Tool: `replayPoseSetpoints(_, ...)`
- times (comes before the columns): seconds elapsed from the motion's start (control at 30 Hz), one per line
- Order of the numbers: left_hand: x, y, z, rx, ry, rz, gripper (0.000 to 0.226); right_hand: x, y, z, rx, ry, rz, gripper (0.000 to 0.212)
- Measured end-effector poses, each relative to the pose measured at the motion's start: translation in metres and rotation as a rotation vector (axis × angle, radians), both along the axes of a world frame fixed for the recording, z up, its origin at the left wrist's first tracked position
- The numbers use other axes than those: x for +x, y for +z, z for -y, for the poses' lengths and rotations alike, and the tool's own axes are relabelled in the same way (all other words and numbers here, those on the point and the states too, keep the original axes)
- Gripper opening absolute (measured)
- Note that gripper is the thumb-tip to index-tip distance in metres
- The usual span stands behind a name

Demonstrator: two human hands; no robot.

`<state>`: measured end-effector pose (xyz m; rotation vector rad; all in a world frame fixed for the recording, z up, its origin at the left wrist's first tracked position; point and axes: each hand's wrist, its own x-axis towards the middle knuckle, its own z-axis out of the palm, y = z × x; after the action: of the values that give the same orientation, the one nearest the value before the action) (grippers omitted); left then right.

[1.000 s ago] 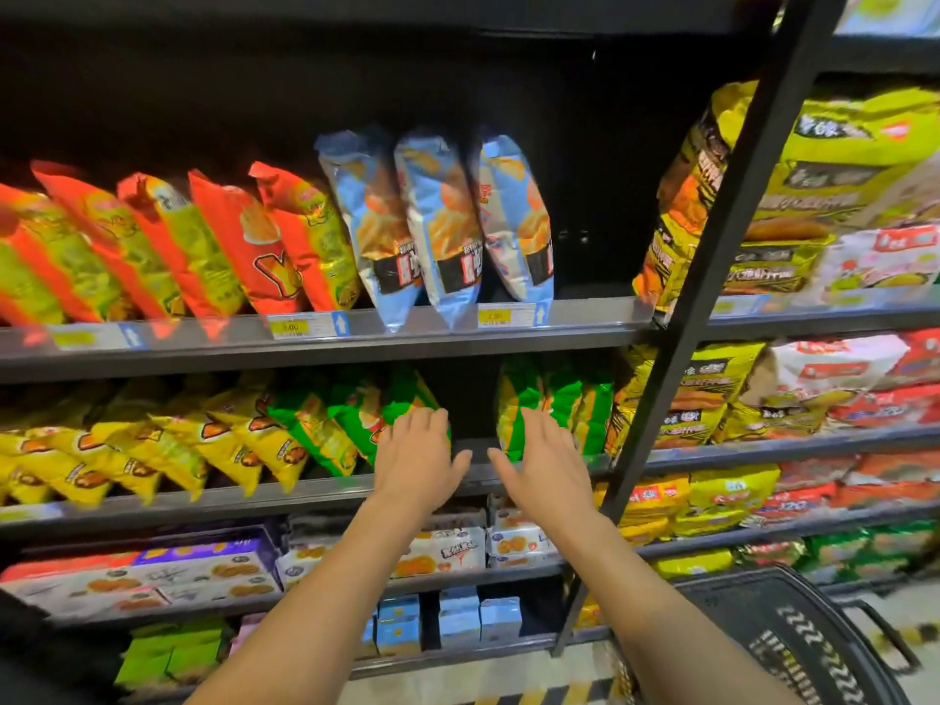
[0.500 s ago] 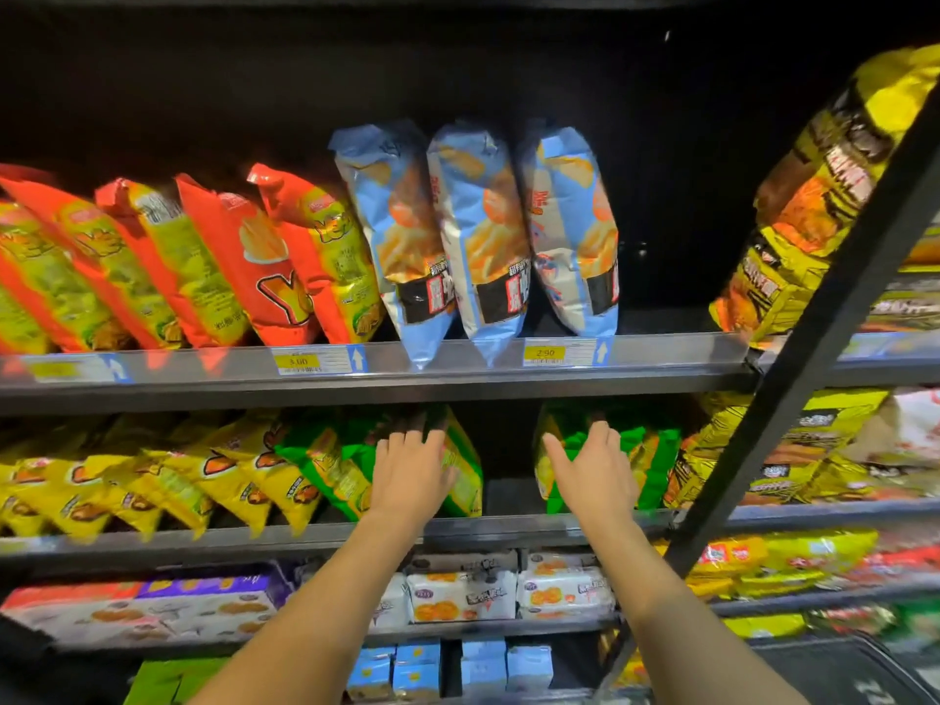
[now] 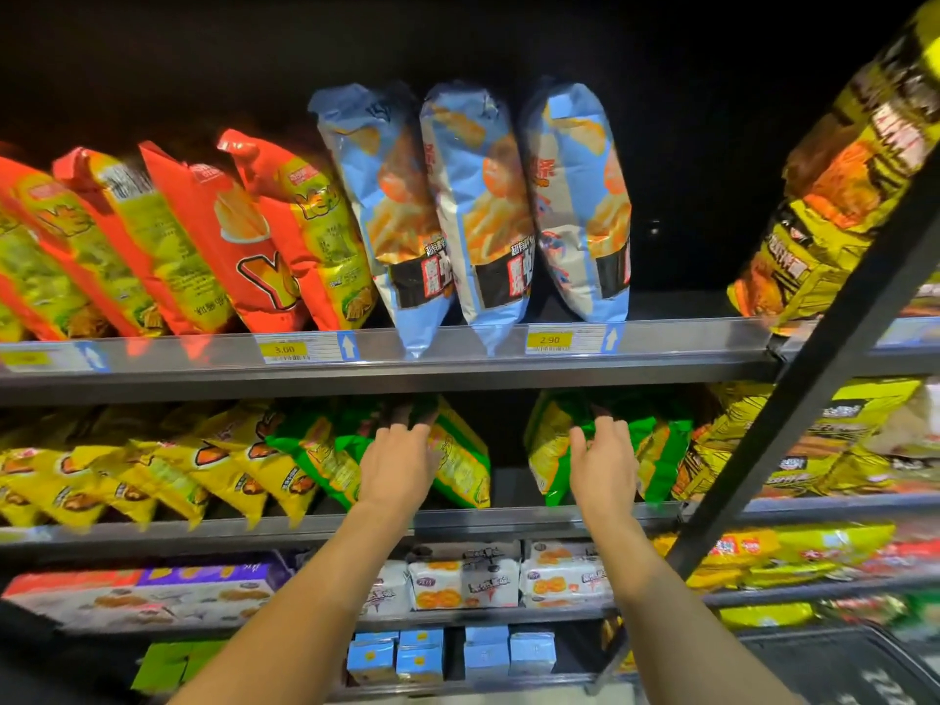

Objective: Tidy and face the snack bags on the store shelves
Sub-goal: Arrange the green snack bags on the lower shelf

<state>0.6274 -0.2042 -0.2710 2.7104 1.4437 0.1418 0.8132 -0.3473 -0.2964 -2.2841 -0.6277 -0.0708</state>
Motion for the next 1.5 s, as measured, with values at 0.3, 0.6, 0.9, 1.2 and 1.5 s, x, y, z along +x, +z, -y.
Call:
replayPoseSetpoints(0.3,0.004,0.008,0.028,0.188,-0.002,0.021,0.052,0.006,0.011,0.015,0.263,0.08,-0.055,0.031)
replayPoseSetpoints(0.6,0.022,0.012,0.083,-0.136,-0.259,0.467,0.075,0.009,0.03,0.079,0.493,0.329,-0.574,0.031)
replayPoseSetpoints(0.9,0.021,0.013,0.13,-0.899,-0.217,0.601,0.039,0.022,0.035,0.138,0.507,0.55,-0.784,0.027)
replayPoseSetpoints(1.2,0.02,0.005,0.157,-0.976,-0.039,0.875,0.069,0.002,0.029,0.141,0.506,0.508,-0.852,0.044)
replayPoseSetpoints(1.5,0.029,0.022,0.171,-0.916,0.034,0.835,0.087,-0.037,0.027,0.132,0.461,0.441,-0.858,0.042)
